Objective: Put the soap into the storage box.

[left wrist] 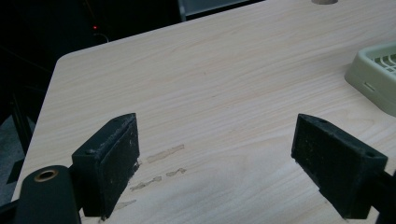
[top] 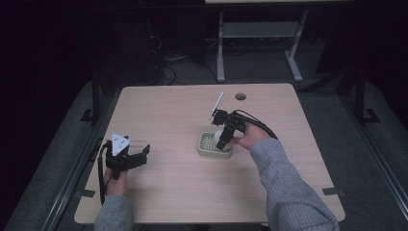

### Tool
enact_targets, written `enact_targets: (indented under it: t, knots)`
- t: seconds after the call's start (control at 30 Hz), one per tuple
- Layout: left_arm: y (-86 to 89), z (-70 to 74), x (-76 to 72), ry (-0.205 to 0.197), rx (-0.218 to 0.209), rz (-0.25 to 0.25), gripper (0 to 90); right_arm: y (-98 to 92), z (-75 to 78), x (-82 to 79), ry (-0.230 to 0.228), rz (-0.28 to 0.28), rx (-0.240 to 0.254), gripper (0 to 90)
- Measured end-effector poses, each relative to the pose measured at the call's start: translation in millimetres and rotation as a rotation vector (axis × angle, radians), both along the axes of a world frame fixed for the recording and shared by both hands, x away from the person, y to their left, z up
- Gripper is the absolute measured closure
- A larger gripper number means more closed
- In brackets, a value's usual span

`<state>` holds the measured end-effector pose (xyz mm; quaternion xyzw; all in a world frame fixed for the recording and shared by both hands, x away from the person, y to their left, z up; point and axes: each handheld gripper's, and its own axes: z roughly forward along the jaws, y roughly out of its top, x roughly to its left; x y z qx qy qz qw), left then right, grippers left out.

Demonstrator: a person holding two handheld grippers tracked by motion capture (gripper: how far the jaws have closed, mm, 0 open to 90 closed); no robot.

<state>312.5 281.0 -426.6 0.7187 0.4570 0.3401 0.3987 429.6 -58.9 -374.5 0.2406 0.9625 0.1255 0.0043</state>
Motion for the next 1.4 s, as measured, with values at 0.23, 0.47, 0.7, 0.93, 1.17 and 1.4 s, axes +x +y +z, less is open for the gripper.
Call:
enact_targets:
  t: [0.23, 0.47, 0.7, 0.93, 1.17, 1.4]
  knots:
    - [-0.3, 0.0, -0.1, 0.002, 0.001, -0.002, 14.9, 5.4, -6.5, 6.1, 0.006, -0.002, 0.0, 22.7]
    - [0.0, 0.0, 0.0, 0.0, 0.0, -0.001, 14.8, 9.4, -12.4, 11.8, 0.009, -0.005, -0.003, 22.7]
    - [-0.2, 0.0, -0.1, -0.002, 0.0, -0.001, 14.8, 14.7, -18.3, 15.1, 0.019, -0.005, -0.015, 22.7]
    - [0.7, 0.4, 0.0, 0.0, 0.003, 0.0, 14.8, 17.8, -23.5, 18.4, 0.014, 0.001, -0.024, 22.7]
    - [1.2, 0.5, 0.0, 0.001, 0.005, 0.0, 14.8, 21.7, -28.4, 20.1, 0.013, 0.005, -0.044, 22.7]
    - [1.4, 0.4, 0.1, 0.003, 0.003, 0.001, 14.8, 23.8, -32.2, 21.9, 0.015, 0.011, -0.051, 22.7]
